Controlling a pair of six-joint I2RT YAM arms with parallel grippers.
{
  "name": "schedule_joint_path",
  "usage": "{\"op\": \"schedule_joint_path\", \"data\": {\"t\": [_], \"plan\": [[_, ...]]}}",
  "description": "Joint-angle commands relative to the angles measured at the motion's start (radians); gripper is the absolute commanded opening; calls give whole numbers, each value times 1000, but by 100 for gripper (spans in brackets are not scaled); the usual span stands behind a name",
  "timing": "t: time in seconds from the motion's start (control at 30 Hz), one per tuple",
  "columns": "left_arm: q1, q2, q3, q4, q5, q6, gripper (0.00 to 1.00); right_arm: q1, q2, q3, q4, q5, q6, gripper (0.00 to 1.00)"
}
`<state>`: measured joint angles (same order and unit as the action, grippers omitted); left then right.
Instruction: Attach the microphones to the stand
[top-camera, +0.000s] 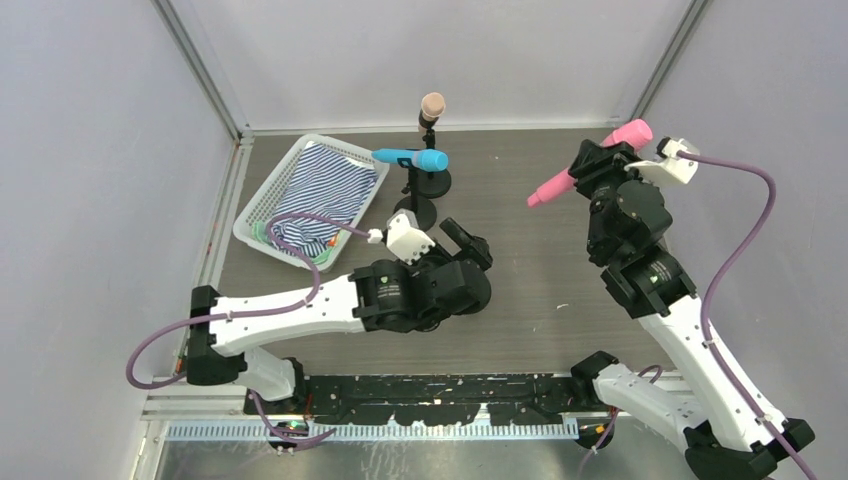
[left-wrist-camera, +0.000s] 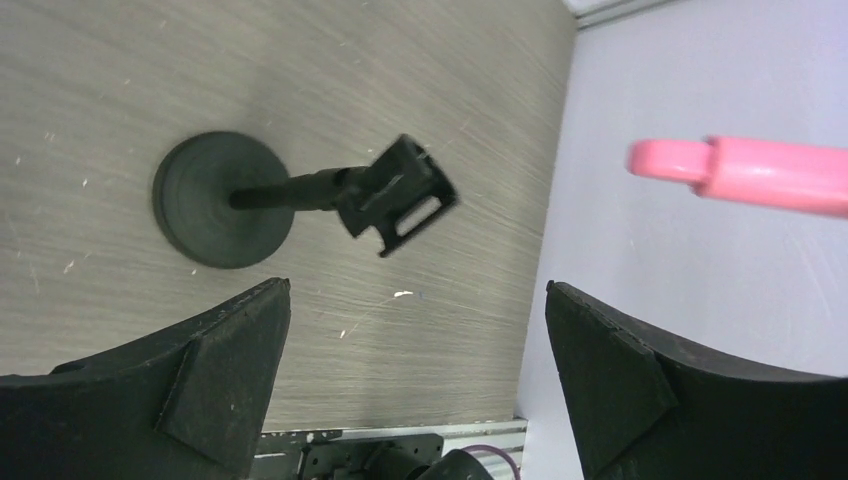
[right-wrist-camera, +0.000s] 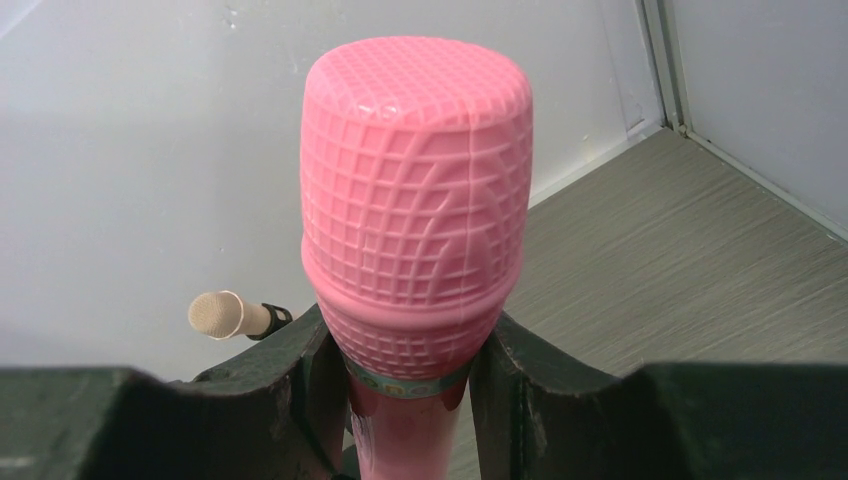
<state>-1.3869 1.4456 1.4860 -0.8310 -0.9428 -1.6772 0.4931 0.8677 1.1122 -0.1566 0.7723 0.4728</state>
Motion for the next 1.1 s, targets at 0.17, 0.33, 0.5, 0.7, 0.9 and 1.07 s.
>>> {"op": "schedule_joint_path", "data": {"t": [0.17,0.33,0.5,0.7,0.9,1.07], "plan": [[118,15,-75,23,168,-274,100,-9,-65,-6,-5,-15,-25,0],[153,50,-55,87,210,-241,100,-10,-92,-13,-13,-2,-55,1],[171,103,-30,125,264,-243,100,-9,-109,-18,-21,12,-77,1],[177,149,-22,158,299,-254,100,-11,-126,-16,-32,25,-109,1],[191,158,-47,196,311,-251,81,-11,-138,-15,-41,30,-127,1],[200,132,-76,192,309,-224,56,-11,-142,-17,-41,30,-136,1]]}}
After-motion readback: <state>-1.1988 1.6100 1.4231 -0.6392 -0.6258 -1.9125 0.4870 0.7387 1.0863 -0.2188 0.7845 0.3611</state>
